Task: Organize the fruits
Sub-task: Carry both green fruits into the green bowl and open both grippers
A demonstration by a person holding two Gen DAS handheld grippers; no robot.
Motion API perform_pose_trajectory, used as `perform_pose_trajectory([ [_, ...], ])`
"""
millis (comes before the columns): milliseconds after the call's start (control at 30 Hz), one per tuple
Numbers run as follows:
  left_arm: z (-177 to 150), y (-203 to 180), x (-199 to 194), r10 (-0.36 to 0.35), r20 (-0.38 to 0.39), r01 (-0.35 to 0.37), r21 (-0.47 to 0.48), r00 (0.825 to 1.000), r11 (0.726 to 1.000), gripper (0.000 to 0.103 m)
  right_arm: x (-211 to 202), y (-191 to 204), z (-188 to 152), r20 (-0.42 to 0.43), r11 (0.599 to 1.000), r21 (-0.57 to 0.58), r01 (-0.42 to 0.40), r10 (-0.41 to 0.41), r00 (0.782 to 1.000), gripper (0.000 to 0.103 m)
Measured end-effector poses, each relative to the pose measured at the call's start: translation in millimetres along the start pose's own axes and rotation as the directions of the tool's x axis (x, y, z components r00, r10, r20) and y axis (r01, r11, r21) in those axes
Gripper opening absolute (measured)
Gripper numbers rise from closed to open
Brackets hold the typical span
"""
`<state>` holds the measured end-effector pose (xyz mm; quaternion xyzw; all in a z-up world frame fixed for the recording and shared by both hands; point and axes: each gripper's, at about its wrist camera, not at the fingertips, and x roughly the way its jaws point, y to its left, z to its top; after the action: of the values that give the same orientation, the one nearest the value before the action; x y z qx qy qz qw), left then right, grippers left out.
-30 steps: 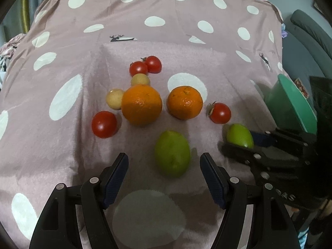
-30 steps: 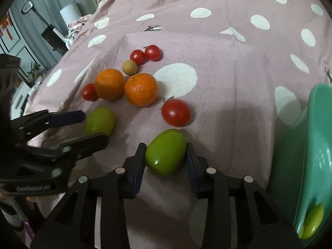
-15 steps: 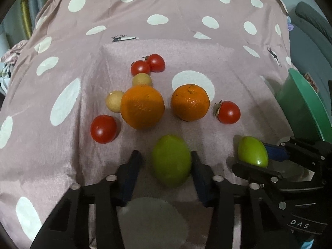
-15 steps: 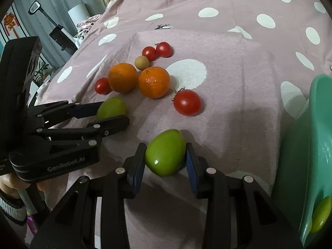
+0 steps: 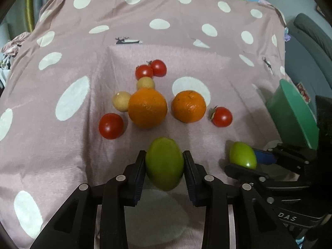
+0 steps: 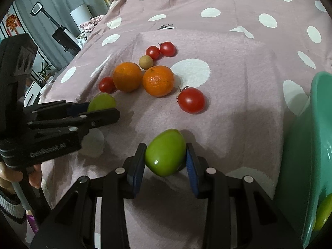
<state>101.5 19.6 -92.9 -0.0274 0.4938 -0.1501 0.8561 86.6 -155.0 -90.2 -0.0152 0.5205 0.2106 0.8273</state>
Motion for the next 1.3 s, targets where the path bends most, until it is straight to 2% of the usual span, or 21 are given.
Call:
perform_pose_trajectory([
  [833,-12,-14,-59,0.005,0.089,-0.004,-0.009,0.996,1.000,0.036,-60,22,-4,0.123,0.999,-0.039,-0.035,0.040,0.992,0.038],
  [1300,-16,-36,-84,0.027,0.138,-0.031,0.028,0.990,0.999,0.036,-94,22,-11,0.196,0.999,-0.038,-0.031,0.038,0.980,0.038],
])
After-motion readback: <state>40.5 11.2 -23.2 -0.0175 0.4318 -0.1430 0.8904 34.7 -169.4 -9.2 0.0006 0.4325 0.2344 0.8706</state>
